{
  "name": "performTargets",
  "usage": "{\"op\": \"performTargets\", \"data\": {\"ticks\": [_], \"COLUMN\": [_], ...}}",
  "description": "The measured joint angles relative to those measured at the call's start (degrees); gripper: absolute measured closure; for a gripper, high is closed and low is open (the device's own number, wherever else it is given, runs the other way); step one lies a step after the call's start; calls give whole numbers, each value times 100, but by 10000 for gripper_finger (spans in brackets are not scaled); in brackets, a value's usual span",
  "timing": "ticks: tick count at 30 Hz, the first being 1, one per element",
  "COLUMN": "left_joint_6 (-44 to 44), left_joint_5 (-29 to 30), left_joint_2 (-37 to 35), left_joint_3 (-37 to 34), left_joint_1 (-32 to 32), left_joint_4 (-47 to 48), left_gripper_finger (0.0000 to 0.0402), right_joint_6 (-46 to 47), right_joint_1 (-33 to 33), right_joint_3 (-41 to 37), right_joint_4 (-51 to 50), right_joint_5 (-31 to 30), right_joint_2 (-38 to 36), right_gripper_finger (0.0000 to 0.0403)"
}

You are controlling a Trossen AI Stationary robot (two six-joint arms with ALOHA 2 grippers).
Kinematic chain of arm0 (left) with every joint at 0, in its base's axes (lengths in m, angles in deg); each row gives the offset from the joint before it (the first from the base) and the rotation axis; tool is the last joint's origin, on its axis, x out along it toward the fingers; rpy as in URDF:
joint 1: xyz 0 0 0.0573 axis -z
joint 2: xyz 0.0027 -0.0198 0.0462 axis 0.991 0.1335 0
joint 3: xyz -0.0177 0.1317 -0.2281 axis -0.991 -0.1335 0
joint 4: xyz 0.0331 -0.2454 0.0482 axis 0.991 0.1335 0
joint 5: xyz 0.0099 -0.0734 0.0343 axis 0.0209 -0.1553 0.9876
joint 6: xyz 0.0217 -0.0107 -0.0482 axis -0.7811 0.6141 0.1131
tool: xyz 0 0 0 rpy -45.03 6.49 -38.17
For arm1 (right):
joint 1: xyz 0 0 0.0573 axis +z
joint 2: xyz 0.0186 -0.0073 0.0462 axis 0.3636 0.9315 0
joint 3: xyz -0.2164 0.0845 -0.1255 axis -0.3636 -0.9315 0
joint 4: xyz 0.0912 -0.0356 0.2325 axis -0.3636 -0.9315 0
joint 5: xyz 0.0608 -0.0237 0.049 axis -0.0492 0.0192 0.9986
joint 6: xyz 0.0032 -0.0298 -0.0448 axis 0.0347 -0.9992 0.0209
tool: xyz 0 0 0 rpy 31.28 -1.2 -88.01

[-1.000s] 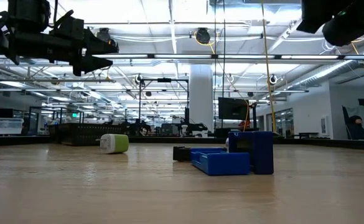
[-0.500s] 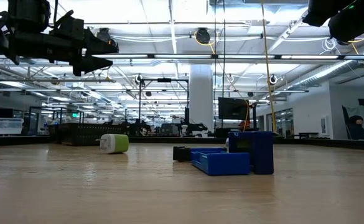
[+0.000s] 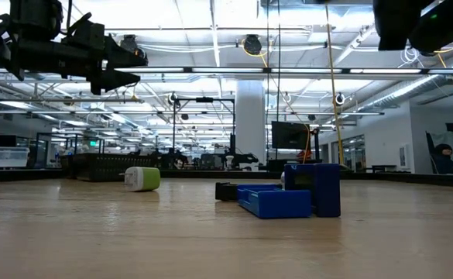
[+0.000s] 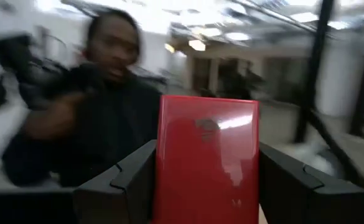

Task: Pick & Place Office items
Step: Put the red charger adapter into the top black bin

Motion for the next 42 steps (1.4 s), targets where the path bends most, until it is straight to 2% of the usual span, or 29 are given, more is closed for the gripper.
{"op": "performTargets", "data": {"ticks": [4, 9, 17, 19, 27, 32, 35, 38, 42], "left_joint_6": [1, 1, 5, 4, 5, 8, 10, 21, 21], "left_joint_5": [0, 0, 0, 1, 2, 2, 2, 2, 2], "left_joint_2": [0, 0, 0, 0, 0, 0, 0, 0, 0], "left_joint_3": [0, 0, 0, 0, 0, 0, 0, 0, 0], "left_joint_1": [0, 0, 0, 0, 0, 0, 0, 0, 0], "left_joint_4": [0, 0, 0, 0, 0, 0, 0, 0, 0], "left_gripper_finger": [66, 66, 66, 66, 66, 66, 66, 66, 66], "right_joint_6": [-490, -1360, -3051, -3349, -4539, -4887, -4755, -4115, -3179], "right_joint_1": [-136, -143, -17, 17, 233, 326, 359, 328, 138], "right_joint_3": [0, 0, -2, -2, -2, -2, -2, -2, -2], "right_joint_4": [-620, -1371, -2210, -2320, -2373, -2085, -2040, -1960, -1945], "right_joint_5": [-1158, -2999, -6744, -7460, -9205, -9564, -9495, -8720, -7045], "right_joint_2": [0, -2, 0, 0, -2, -2, -2, -2, -2], "right_gripper_finger": [190, 190, 190, 190, 190, 190, 190, 190, 190]}}
